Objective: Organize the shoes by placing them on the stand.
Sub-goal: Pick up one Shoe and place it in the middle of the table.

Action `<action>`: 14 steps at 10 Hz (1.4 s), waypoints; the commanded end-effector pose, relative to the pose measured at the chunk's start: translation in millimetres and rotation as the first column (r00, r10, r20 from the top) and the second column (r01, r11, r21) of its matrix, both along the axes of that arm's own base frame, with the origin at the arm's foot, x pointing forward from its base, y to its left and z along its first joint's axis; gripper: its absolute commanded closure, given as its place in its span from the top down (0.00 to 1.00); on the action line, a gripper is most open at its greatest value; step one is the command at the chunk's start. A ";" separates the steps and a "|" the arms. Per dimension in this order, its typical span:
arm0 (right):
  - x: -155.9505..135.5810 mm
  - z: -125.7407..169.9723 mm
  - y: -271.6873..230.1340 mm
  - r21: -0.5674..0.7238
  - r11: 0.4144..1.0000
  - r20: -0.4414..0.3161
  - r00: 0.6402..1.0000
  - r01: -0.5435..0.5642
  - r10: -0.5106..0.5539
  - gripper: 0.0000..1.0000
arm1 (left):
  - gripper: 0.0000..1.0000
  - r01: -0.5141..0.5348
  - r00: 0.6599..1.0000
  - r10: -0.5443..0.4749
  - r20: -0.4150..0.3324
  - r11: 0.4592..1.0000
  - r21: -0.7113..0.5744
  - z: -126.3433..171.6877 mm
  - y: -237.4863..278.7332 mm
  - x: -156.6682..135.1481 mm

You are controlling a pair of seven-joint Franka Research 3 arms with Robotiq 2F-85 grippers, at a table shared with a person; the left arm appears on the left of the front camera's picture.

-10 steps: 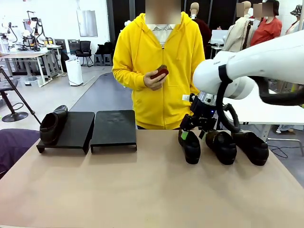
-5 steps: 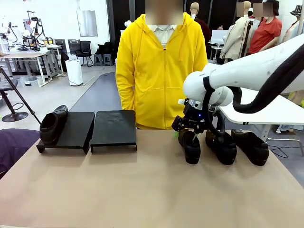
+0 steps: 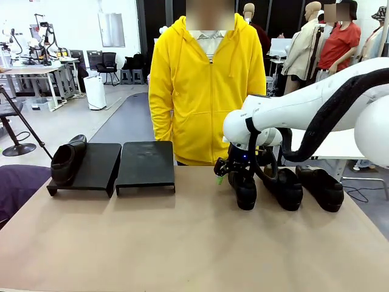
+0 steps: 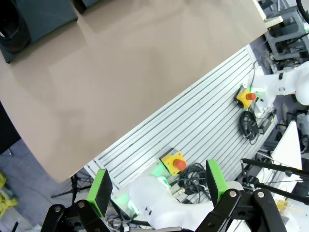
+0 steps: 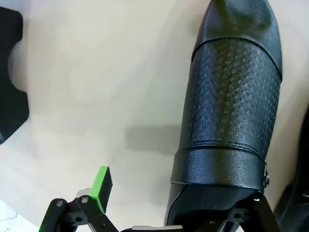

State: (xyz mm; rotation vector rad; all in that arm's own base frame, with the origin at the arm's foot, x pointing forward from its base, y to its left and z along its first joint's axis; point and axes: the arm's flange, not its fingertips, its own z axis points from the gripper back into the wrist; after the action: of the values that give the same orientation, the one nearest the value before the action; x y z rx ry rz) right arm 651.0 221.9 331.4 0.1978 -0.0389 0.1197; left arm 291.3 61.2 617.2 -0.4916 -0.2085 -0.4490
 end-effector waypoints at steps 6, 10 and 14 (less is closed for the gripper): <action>6.3 13.4 1.9 -0.069 0.997 -0.008 1.000 0.016 -0.017 0.00 | 1.00 0.013 1.000 -0.013 0.002 1.000 -0.009 0.3 2.5 -1.2; -7.2 39.2 -3.1 -0.143 0.989 -0.007 0.999 0.046 -0.047 0.00 | 1.00 0.013 1.000 -0.013 0.002 1.000 -0.009 0.3 2.5 -1.2; -106.3 120.1 2.4 -0.136 0.967 -0.215 0.946 0.216 -0.242 0.00 | 1.00 0.013 1.000 -0.013 0.002 1.000 -0.009 0.3 2.5 -1.2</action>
State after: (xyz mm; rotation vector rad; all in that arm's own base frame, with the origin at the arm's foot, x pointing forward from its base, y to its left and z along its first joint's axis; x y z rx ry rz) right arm 584.8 221.1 428.4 0.0512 0.0994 -0.0565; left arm 291.4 61.2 617.1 -0.4916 -0.2082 -0.4489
